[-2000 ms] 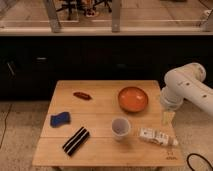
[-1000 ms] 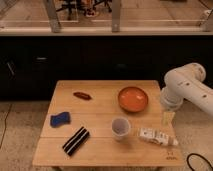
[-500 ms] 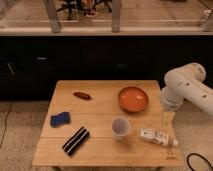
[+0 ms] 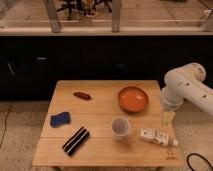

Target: Move the arm in a circular motion

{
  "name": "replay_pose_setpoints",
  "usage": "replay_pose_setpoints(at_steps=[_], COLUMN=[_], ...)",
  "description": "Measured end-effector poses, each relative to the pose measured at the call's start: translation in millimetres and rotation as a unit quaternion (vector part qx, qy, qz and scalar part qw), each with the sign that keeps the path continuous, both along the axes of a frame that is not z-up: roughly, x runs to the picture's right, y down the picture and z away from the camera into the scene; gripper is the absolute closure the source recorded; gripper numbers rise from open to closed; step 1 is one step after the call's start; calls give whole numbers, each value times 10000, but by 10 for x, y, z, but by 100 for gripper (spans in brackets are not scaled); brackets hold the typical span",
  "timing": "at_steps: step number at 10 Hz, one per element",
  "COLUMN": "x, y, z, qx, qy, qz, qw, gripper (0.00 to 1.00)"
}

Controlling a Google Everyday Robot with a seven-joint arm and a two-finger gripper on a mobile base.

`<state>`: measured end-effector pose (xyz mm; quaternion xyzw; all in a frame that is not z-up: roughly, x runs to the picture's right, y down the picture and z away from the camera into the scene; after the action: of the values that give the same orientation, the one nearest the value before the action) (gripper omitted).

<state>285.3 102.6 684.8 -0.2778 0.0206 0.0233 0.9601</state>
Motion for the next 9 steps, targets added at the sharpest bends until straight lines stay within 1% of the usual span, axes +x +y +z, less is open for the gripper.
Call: replay_pose_setpoints(at_steps=[5,8,9], x=[-19,-372,-432], y=[-1,-132,-158], z=[6,122,150], qx=[-2,58,72], qy=[-2,-66,-77], qz=[-1,-192,-245], qw=[10000,9998,9996], gripper=[20,20,20])
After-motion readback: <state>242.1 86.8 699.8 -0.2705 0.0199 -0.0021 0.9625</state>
